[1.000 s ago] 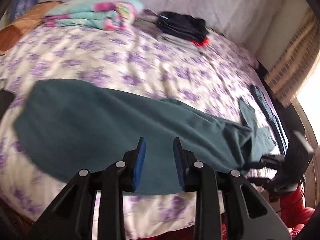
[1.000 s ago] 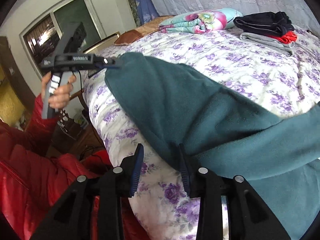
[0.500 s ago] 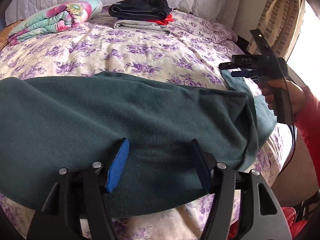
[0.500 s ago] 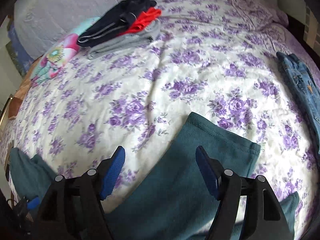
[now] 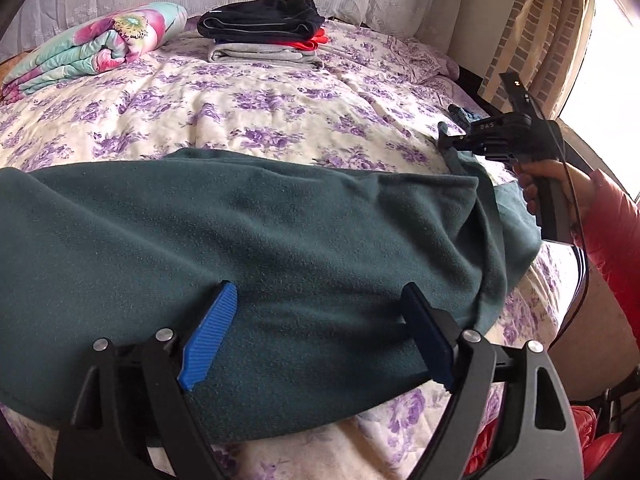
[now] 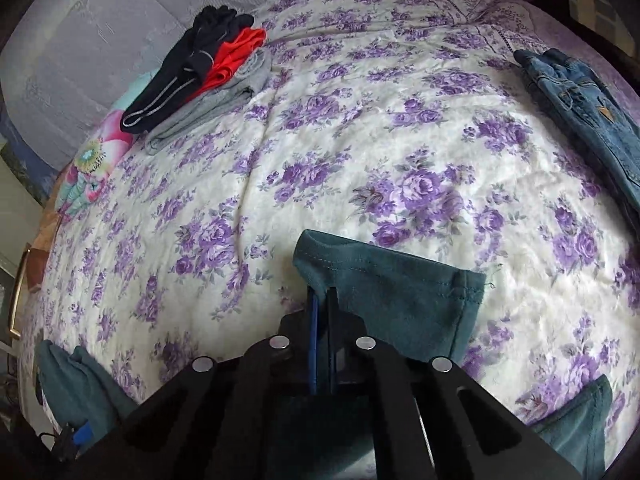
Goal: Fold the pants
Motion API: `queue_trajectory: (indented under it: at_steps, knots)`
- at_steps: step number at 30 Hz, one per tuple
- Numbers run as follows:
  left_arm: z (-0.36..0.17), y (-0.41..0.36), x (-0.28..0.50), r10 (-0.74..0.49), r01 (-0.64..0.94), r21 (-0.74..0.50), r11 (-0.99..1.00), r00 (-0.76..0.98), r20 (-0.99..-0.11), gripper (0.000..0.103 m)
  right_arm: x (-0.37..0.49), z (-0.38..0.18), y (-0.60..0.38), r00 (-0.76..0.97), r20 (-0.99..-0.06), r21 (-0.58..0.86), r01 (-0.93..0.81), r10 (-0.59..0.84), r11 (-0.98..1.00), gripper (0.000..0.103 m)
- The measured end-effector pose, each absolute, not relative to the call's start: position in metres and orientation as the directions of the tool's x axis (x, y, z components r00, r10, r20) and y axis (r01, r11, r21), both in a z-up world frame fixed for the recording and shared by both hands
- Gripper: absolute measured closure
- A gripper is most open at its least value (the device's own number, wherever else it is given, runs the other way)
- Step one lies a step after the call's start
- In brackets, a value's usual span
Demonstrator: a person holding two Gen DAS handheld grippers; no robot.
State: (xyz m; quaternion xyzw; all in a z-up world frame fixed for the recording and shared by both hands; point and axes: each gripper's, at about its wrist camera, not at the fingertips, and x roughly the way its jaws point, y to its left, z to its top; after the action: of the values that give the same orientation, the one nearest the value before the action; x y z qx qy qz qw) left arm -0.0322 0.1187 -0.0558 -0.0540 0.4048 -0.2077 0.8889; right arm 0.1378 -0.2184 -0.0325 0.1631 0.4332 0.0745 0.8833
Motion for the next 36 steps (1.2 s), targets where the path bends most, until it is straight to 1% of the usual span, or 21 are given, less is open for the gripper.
queue_trajectory:
  at_steps: [3,5,7,8,10,12,14,15,16,17,18,19,24,26,28,29,30,32,34,35,36]
  knots:
    - [-0.055,0.119,-0.031,-0.414,0.327,-0.265,0.907,0.581,-0.701,0.022,0.092,-0.005,-0.241,0.716,-0.612,0.465,-0.017,0.336,0.885,0.099]
    - [-0.055,0.119,-0.031,-0.416,0.326,-0.268,0.906,0.58,-0.7,0.022,0.051,0.011,-0.263,0.775,-0.535,0.513,-0.019,0.337,0.858,0.099]
    - [-0.056,0.12,-0.031,-0.42,0.327,-0.274,0.905,0.578,-0.7,0.022,0.008,0.018,-0.287,0.816,-0.484,0.549,0.001,0.317,0.836,0.099]
    - [-0.055,0.12,-0.031,-0.423,0.327,-0.276,0.904,0.576,-0.7,0.022,-0.01,0.018,-0.3,0.826,-0.476,0.558,0.017,0.304,0.829,0.099]
    - [-0.055,0.121,-0.03,-0.43,0.33,-0.285,0.9,0.571,-0.699,0.021,-0.037,0.006,-0.324,0.822,-0.503,0.564,0.077,0.268,0.822,0.099]
    - [-0.055,0.121,-0.029,-0.439,0.329,-0.297,0.896,0.565,-0.699,0.019,-0.05,-0.019,-0.346,0.797,-0.554,0.581,0.162,0.242,0.798,0.099]
    - [-0.054,0.122,-0.027,-0.442,0.325,-0.306,0.895,0.559,-0.702,0.018,-0.058,-0.044,-0.363,0.788,-0.56,0.637,0.213,0.255,0.741,0.099]
    - [-0.054,0.121,-0.027,-0.443,0.321,-0.31,0.895,0.556,-0.703,0.018,-0.06,-0.053,-0.367,0.789,-0.547,0.675,0.216,0.281,0.706,0.094]
    - [-0.054,0.122,-0.026,-0.443,0.317,-0.314,0.895,0.554,-0.705,0.018,-0.062,-0.058,-0.371,0.793,-0.53,0.707,0.219,0.3,0.673,0.092]
    - [-0.053,0.122,-0.026,-0.444,0.312,-0.319,0.895,0.551,-0.707,0.018,-0.065,-0.061,-0.372,0.795,-0.524,0.722,0.223,0.306,0.655,0.079]
    - [-0.053,0.122,-0.026,-0.443,0.308,-0.322,0.895,0.549,-0.708,0.018,-0.066,-0.062,-0.372,0.796,-0.524,0.725,0.228,0.305,0.65,0.053]
    - [-0.053,0.122,-0.025,-0.442,0.303,-0.324,0.896,0.548,-0.71,0.018,-0.067,-0.062,-0.372,0.796,-0.525,0.723,0.229,0.303,0.652,0.048]
    - [-0.053,0.119,-0.025,-0.422,0.292,-0.307,0.906,0.556,-0.716,0.018,-0.066,-0.064,-0.369,0.785,-0.53,0.724,0.223,0.32,0.653,0.045]
    - [-0.054,0.116,-0.026,-0.412,0.293,-0.294,0.91,0.561,-0.718,0.016,-0.055,-0.072,-0.368,0.771,-0.551,0.709,0.232,0.318,0.666,0.045]
    - [-0.054,0.113,-0.026,-0.392,0.29,-0.27,0.918,0.567,-0.724,0.015,-0.04,-0.072,-0.362,0.772,-0.563,0.669,0.214,0.297,0.712,0.05]
    - [-0.054,0.112,-0.027,-0.383,0.288,-0.26,0.922,0.57,-0.727,0.015,-0.034,-0.071,-0.361,0.776,-0.557,0.662,0.2,0.296,0.722,0.063]
    - [-0.054,0.111,-0.027,-0.377,0.285,-0.255,0.924,0.573,-0.728,0.015,-0.028,-0.07,-0.36,0.784,-0.539,0.673,0.182,0.307,0.717,0.093]
    - [-0.053,0.112,-0.026,-0.372,0.268,-0.262,0.927,0.579,-0.726,0.015,-0.027,-0.053,-0.358,0.825,-0.47,0.685,0.116,0.314,0.719,0.095]
    - [-0.051,0.114,-0.025,-0.375,0.249,-0.28,0.927,0.586,-0.719,0.015,-0.038,-0.023,-0.351,0.866,-0.421,0.601,0.043,0.27,0.798,0.095]
    - [-0.051,0.114,-0.025,-0.373,0.243,-0.283,0.928,0.589,-0.717,0.015,-0.041,-0.016,-0.354,0.869,-0.419,0.583,0.034,0.264,0.811,0.095]
    - [-0.051,0.113,-0.025,-0.369,0.241,-0.28,0.929,0.592,-0.716,0.015,-0.043,-0.018,-0.361,0.858,-0.443,0.582,0.053,0.262,0.812,0.094]
